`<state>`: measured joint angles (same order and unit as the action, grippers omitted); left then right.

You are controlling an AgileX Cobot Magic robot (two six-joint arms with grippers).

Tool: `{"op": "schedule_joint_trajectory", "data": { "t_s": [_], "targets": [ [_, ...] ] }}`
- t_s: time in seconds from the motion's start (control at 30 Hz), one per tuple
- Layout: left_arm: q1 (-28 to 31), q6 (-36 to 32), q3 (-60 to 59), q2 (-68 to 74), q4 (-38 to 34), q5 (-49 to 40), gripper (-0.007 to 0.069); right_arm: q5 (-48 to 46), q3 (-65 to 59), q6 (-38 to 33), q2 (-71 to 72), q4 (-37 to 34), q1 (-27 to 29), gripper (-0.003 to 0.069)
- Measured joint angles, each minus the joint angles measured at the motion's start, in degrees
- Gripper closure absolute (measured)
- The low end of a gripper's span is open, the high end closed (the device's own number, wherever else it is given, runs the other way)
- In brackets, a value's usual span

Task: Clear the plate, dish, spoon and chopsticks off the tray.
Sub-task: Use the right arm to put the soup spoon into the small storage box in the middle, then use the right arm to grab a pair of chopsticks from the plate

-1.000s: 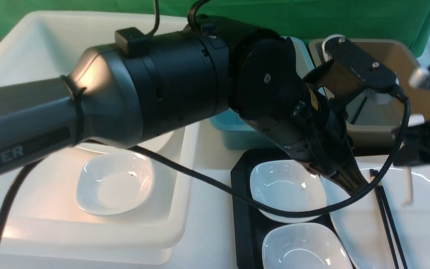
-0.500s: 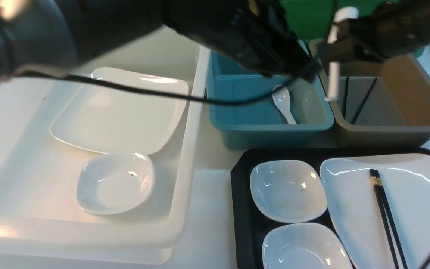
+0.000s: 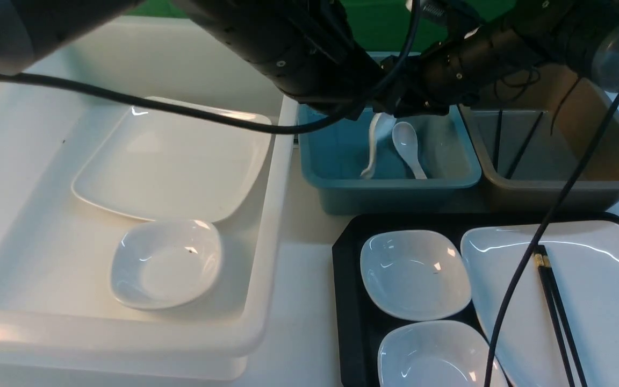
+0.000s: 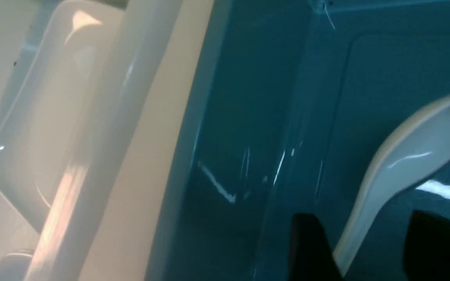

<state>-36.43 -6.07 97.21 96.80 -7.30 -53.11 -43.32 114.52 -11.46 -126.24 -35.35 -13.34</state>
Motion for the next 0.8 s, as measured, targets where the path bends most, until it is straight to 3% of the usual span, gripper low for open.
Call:
{"op": "schedule_joint_trajectory", "data": {
  "t_s": [0.07, 0.17, 0.23, 0.27, 0.3, 0.33, 0.4, 0.47, 0.6, 0.73, 0.77, 0.8],
  "targets": [
    [0.0, -0.1, 0.0, 0.0, -0.1, -0.1, 0.0623, -2.1, 0.1, 0.0, 1.0, 1.4, 0.1, 0.0216],
    [0.0, -0.1, 0.0, 0.0, -0.3, -0.3, 0.0623, -8.1, 0.3, 0.1, 3.7, 5.5, 1.0, 0.0224],
    [0.0, -0.1, 0.0, 0.0, -0.4, -0.9, 0.0623, -13.6, 0.4, 0.1, 6.9, 10.2, 2.2, 0.0292],
    [0.0, -0.1, 0.0, 0.0, -0.5, -1.0, 0.0623, -17.7, 0.5, 0.1, 9.1, 12.8, 3.2, 0.0372],
    [0.0, -0.1, 0.0, 0.0, -0.5, -1.0, 0.0623, -18.4, 0.5, 0.1, 9.5, 13.7, 3.4, 0.0387],
    [0.0, -0.3, 0.0, 0.0, -0.7, -1.4, 0.0623, -22.4, 0.0, 0.4, 12.9, 17.1, 5.1, 0.0515],
    [0.0, -1.4, 0.0, 0.0, -1.0, -2.1, 0.0623, -23.3, -2.4, 1.1, 17.3, 19.7, 7.4, 0.059],
    [0.0, -3.1, 0.0, 0.0, -1.7, -3.9, 0.0623, -23.3, -8.0, 1.5, 23.4, 22.1, 9.5, 0.0618],
    [0.1, -6.4, 0.0, 0.0, -4.5, -7.0, 0.0623, -23.3, -19.1, 2.1, 31.5, 24.3, 11.7, 0.0612],
    [-1.1, -12.5, -0.7, 0.0, -9.5, -9.2, 0.0623, -20.8, -37.0, 4.0, 38.7, 25.8, 12.8, 0.0459],
    [-1.2, -12.7, -0.8, 0.0, -9.5, -9.2, 0.0623, -20.8, -37.0, 4.2, 39.0, 25.9, 12.8, 0.0459],
    [-2.5, -13.5, -1.8, 0.1, -9.6, -9.2, 0.0623, -17.3, -42.9, 4.5, 39.9, 25.9, 12.8, 0.0368]
  ]
}}
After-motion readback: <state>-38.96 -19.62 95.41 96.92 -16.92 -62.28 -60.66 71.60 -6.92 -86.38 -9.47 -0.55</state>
